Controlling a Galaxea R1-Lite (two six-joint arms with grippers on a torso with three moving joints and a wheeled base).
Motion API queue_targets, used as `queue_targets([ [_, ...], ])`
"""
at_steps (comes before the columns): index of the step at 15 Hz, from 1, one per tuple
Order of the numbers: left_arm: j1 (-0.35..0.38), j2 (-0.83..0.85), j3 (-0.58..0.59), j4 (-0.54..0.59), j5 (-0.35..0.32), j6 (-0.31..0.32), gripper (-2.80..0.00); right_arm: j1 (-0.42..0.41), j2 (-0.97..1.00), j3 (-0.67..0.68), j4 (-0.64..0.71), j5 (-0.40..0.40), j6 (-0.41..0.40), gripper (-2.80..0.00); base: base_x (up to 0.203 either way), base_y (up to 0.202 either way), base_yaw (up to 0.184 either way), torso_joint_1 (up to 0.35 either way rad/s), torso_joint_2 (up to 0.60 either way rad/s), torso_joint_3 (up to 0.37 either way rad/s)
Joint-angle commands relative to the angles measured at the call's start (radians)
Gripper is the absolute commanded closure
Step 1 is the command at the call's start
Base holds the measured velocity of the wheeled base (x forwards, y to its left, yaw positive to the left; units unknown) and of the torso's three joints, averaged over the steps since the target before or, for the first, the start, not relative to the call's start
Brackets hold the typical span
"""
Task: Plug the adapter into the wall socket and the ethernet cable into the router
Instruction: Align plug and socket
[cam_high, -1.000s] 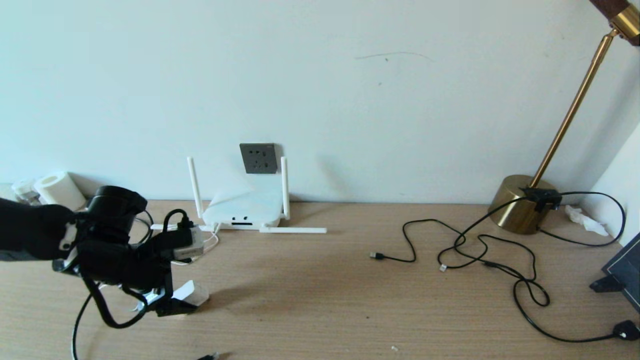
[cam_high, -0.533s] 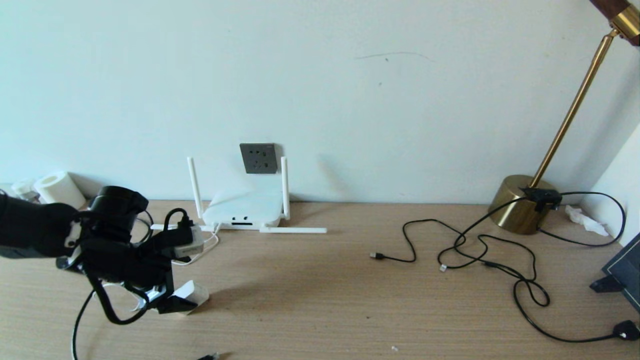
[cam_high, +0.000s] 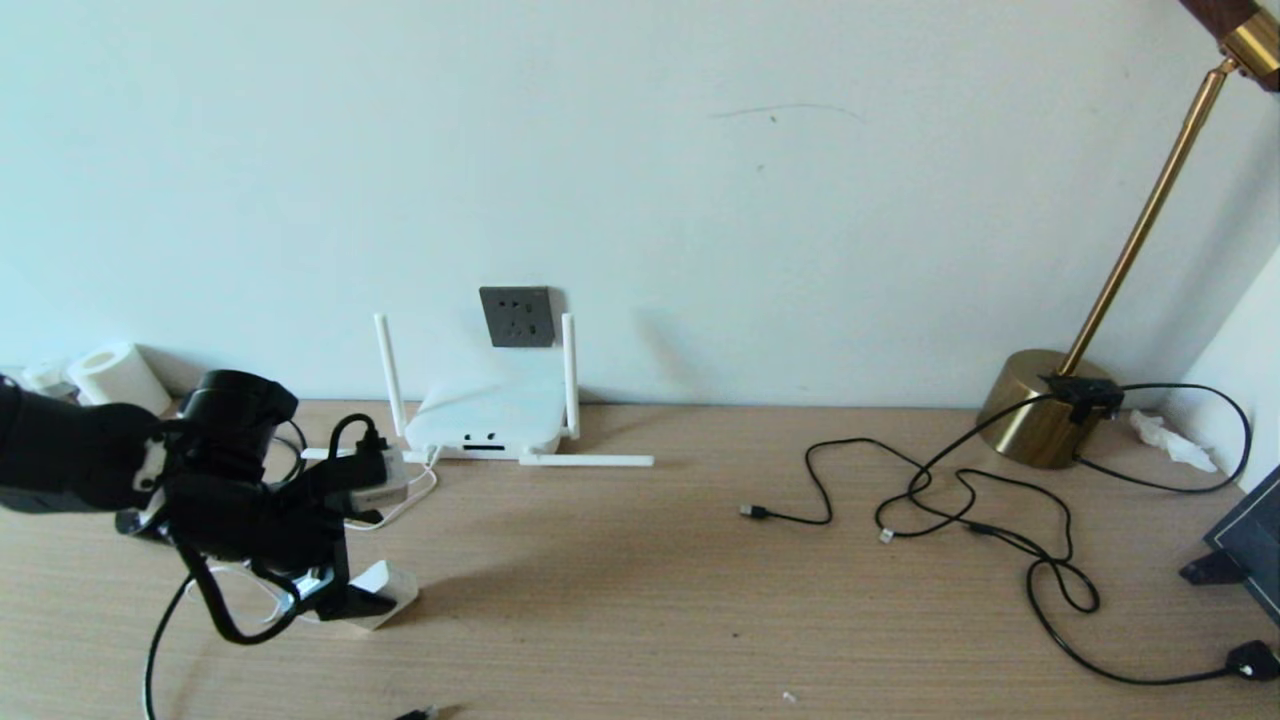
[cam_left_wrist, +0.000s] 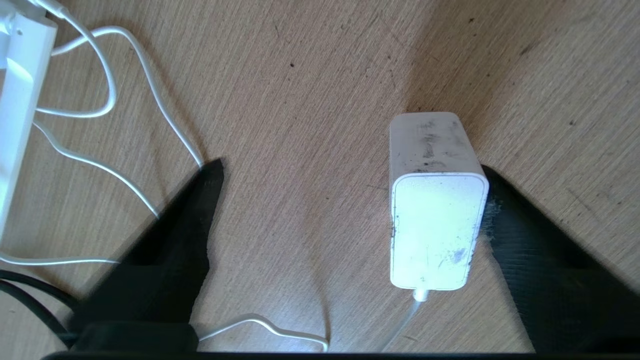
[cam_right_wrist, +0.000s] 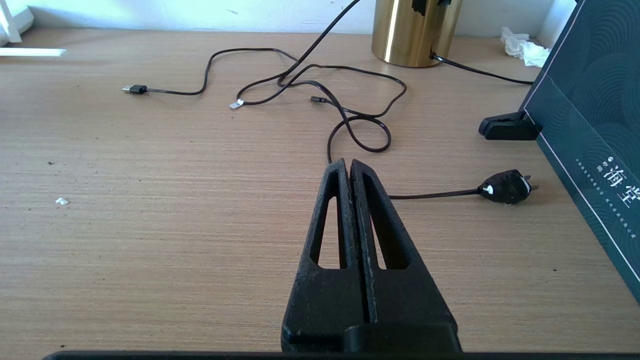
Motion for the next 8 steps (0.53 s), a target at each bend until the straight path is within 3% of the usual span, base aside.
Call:
queue_targets([
  [1,0.0,0.003,0.002,0.001,-0.002,0.006,0.0,0.0,0.0,0.0,0.0,0.0,0.0,0.0,0.0,0.0,0.0,0.0,0.0,0.0],
  [8,-0.001,0.004,0.022,-0.006,-0.005,0.006,0.0,0.0,0.0,0.0,0.0,0.0,0.0,0.0,0.0,0.0,0.0,0.0,0.0,0.0],
])
